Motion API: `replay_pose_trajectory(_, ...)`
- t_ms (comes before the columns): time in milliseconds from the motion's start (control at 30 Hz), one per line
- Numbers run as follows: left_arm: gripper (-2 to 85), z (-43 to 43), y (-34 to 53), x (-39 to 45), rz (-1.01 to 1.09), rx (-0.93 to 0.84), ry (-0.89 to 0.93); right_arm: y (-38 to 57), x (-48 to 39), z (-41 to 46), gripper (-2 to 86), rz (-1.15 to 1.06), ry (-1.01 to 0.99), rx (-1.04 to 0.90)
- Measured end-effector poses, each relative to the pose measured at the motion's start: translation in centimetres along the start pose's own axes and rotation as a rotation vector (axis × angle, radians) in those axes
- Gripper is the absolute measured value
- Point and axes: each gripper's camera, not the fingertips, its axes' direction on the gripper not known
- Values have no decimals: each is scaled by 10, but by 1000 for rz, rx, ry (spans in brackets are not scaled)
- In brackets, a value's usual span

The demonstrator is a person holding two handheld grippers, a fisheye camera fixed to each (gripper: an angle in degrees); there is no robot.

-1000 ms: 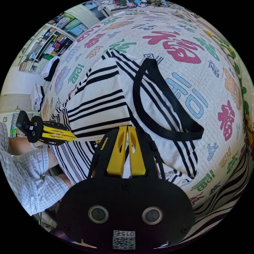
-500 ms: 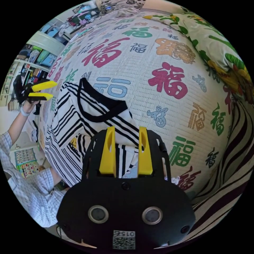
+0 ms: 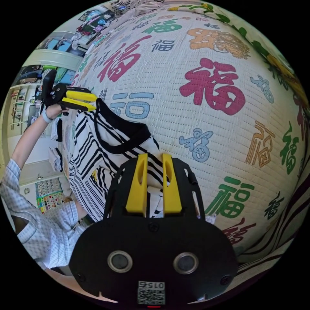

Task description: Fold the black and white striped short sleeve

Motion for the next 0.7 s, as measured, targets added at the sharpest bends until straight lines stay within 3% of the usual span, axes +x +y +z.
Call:
replay_pose_trajectory(400, 0, 3, 0, 41, -4, -32, -53, 49, -20, 40, -4, -160, 200, -16)
replay_pose_trajectory(700, 0, -67, 67, 120, 101, 159, -119, 144, -59, 24, -6, -242, 224, 177)
